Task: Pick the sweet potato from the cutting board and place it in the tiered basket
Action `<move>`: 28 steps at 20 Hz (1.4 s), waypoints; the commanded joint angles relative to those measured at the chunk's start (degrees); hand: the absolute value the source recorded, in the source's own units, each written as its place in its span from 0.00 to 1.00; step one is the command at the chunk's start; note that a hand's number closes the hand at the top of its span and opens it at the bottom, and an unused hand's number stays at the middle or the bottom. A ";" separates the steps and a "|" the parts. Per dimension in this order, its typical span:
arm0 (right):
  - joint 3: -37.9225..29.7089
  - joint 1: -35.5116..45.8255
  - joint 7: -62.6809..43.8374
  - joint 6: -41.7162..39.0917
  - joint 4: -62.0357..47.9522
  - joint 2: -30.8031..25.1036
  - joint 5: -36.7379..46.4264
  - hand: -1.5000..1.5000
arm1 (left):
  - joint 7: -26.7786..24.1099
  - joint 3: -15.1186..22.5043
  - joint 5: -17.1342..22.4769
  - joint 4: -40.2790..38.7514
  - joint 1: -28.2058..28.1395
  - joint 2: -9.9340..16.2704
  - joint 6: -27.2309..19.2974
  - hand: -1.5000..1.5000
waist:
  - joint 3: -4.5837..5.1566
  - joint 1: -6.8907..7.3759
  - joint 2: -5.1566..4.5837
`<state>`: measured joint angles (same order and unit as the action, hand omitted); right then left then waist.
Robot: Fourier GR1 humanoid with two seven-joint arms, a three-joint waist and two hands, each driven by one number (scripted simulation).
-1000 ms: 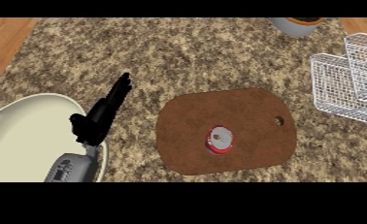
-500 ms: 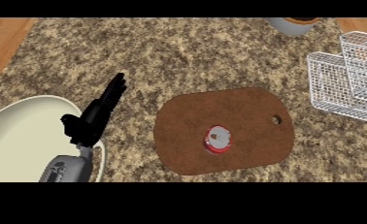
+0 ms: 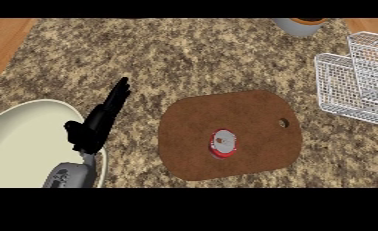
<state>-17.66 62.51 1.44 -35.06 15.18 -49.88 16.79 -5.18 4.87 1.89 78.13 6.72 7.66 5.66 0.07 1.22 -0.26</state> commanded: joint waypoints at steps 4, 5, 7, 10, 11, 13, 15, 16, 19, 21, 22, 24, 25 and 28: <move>-6.60 2.62 -10.74 -2.64 -4.03 -0.80 -7.13 0.00 | -0.21 0.12 -0.45 -0.33 -0.30 -0.81 -0.10 0.50 | -0.07 -0.54 0.13; -6.88 2.37 -9.52 -0.46 -3.72 -0.09 -7.20 0.00 | 1.76 -0.45 -0.01 0.49 0.58 -0.48 -0.17 0.50 | -0.11 0.01 -0.10; -8.28 2.68 -10.52 0.55 -3.10 -4.48 -8.18 0.00 | 3.18 -0.43 -0.70 -0.77 3.64 -0.96 -0.99 0.50 | -0.11 -0.52 -0.11; -8.80 -0.53 -6.22 10.22 -1.15 -5.92 -7.35 0.00 | 2.53 -0.29 -0.13 1.78 0.63 -0.33 -0.13 0.50 | -0.19 0.26 -0.30; -8.82 -0.03 -6.47 14.32 -0.41 -5.90 -6.94 0.00 | 1.55 0.11 -0.30 1.06 0.72 -1.45 -0.61 0.50 | -0.16 0.21 -0.33; -9.57 -0.81 -6.45 18.31 0.16 -10.27 -6.57 0.00 | 1.10 -0.01 -0.32 0.81 -0.25 -1.21 -0.46 0.50 | -0.15 -0.06 -0.33; -12.95 -4.52 -2.39 21.33 -1.77 -12.56 -8.69 0.00 | 1.73 0.13 -0.13 2.05 0.66 -0.57 0.38 0.50 | -0.36 0.27 -0.78; -13.68 -4.01 -3.12 20.67 -1.41 -16.11 -9.11 0.00 | -0.97 0.66 -1.51 1.16 -2.32 -0.66 -0.34 0.50 | -0.29 0.05 -0.59; -17.23 -5.83 0.75 23.73 -2.94 -16.48 -11.80 0.00 | -0.42 -1.09 0.69 -0.46 0.32 -0.38 1.17 0.50 | -0.35 0.40 -0.89; -20.14 -7.73 1.04 20.50 -5.40 -19.92 -14.29 0.00 | -0.06 0.32 -1.21 1.02 -0.16 -1.26 -0.64 0.50 | -0.52 0.43 -0.94; -21.52 -10.50 3.61 17.56 -5.82 -21.75 -15.63 0.00 | -1.33 -1.44 -0.28 -1.13 -0.11 -0.36 -0.03 0.50 | -0.47 -0.86 -0.74; -23.03 -12.34 4.32 16.56 -7.11 -23.29 -16.83 0.00 | 0.35 -0.91 0.19 0.60 0.19 -0.26 0.74 0.50 | -0.54 -0.31 -0.76; -23.85 -13.47 3.98 13.46 -7.80 -25.60 -17.60 0.00 | -1.02 -1.94 1.13 -1.33 0.29 0.09 1.64 0.50 | -0.56 -1.09 -0.82; -25.10 -17.95 6.27 10.04 -8.98 -28.57 -18.47 0.00 | -0.32 -1.70 0.37 -0.04 -0.32 -0.34 0.19 0.50 | -0.81 -1.78 -0.78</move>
<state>-40.45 49.08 5.55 -20.59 7.88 -74.06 0.15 -5.74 4.02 1.80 78.26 6.26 7.03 5.94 -0.55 0.39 -1.04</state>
